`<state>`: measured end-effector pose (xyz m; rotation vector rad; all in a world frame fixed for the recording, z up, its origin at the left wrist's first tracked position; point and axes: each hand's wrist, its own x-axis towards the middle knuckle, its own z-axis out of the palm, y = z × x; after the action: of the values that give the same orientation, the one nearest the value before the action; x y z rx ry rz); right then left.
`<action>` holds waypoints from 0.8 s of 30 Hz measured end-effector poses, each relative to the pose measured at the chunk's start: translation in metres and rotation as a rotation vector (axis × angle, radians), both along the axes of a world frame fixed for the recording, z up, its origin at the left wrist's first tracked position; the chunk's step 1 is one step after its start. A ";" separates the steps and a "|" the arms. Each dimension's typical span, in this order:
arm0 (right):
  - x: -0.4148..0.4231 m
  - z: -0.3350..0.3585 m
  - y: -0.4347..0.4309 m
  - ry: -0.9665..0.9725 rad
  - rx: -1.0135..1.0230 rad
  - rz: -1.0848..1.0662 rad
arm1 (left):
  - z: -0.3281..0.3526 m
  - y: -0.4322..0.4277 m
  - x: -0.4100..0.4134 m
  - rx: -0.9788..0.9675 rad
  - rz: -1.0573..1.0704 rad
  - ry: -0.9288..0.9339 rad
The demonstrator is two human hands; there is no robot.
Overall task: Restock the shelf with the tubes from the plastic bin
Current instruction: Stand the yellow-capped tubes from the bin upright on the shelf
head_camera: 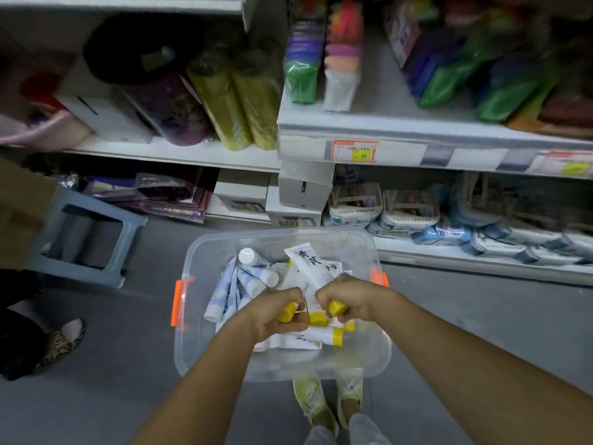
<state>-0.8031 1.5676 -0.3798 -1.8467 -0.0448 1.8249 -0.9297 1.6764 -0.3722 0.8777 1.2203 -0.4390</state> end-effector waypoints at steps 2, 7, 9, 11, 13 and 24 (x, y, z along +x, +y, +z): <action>-0.001 0.029 -0.002 -0.023 0.090 -0.011 | 0.028 -0.002 -0.002 0.046 0.007 -0.072; 0.001 0.104 -0.003 -0.181 0.304 -0.028 | 0.094 -0.006 -0.010 0.229 0.102 -0.219; 0.003 0.126 -0.002 -0.239 0.367 -0.057 | 0.119 -0.008 -0.008 0.275 0.131 -0.274; 0.005 0.149 -0.001 -0.303 0.424 -0.114 | 0.146 -0.008 0.000 0.335 0.159 -0.316; 0.008 0.174 0.000 -0.334 0.465 -0.181 | 0.172 -0.007 0.008 0.386 0.174 -0.364; 0.078 0.310 -0.032 -0.353 0.823 -0.303 | 0.316 -0.022 0.082 0.642 -0.004 -0.729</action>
<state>-0.7248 1.5353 -0.0694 -1.4347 -0.5289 1.0183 -0.8479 1.6545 -0.0564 1.4244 0.6642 0.2941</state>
